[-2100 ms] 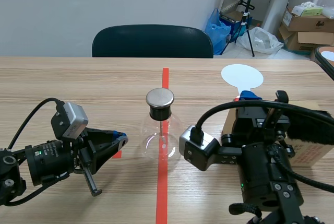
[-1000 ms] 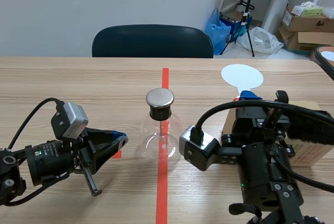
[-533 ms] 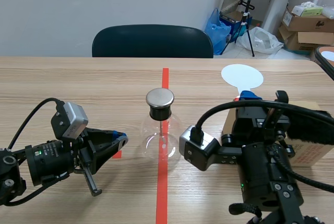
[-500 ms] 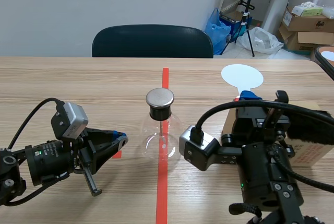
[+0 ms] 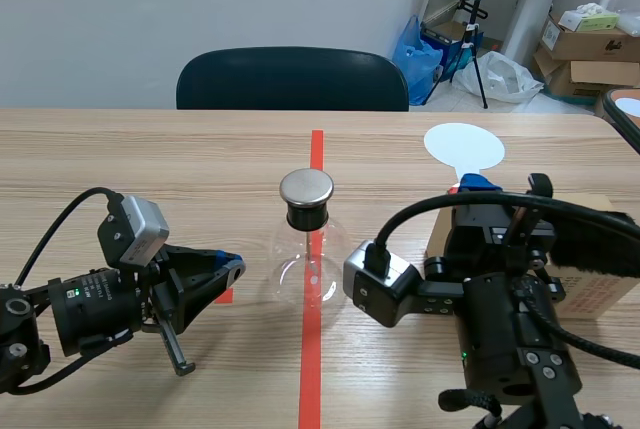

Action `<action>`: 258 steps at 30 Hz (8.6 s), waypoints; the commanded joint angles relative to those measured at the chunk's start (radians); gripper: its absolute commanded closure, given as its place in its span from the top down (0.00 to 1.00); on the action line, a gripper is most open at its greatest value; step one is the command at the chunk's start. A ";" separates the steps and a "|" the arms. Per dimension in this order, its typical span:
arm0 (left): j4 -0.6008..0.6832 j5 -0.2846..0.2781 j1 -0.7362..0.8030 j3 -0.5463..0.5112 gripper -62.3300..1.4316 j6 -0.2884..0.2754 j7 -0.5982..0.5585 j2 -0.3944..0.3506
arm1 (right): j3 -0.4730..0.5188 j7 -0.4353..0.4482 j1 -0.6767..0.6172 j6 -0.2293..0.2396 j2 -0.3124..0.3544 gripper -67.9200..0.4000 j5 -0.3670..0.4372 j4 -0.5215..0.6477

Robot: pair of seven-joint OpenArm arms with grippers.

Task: Do the electroscope experiment

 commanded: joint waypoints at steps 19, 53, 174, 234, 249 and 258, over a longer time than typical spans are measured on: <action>0.024 -0.009 -0.003 0.002 0.07 -0.002 -0.016 0.007 | 0.004 -0.004 0.014 -0.010 0.013 0.03 -0.003 0.014; 0.024 -0.009 -0.003 0.002 0.07 -0.002 -0.016 0.007 | 0.003 0.418 0.014 0.001 0.013 0.03 -0.011 0.014; 0.024 -0.010 -0.003 0.002 0.07 -0.002 -0.017 0.007 | 0.004 0.584 0.014 0.023 0.013 0.03 -0.011 0.014; 0.024 -0.010 -0.003 0.002 0.07 -0.002 -0.017 0.007 | 0.004 0.009 0.014 0.023 0.013 0.03 -0.012 0.014; 0.024 -0.010 -0.003 0.002 0.07 -0.002 -0.017 0.007 | 0.004 -0.037 0.014 0.023 0.013 0.03 -0.012 0.014; 0.024 -0.010 -0.003 0.002 0.07 -0.002 -0.017 0.007 | 0.003 0.124 0.014 0.023 0.013 0.03 -0.012 0.014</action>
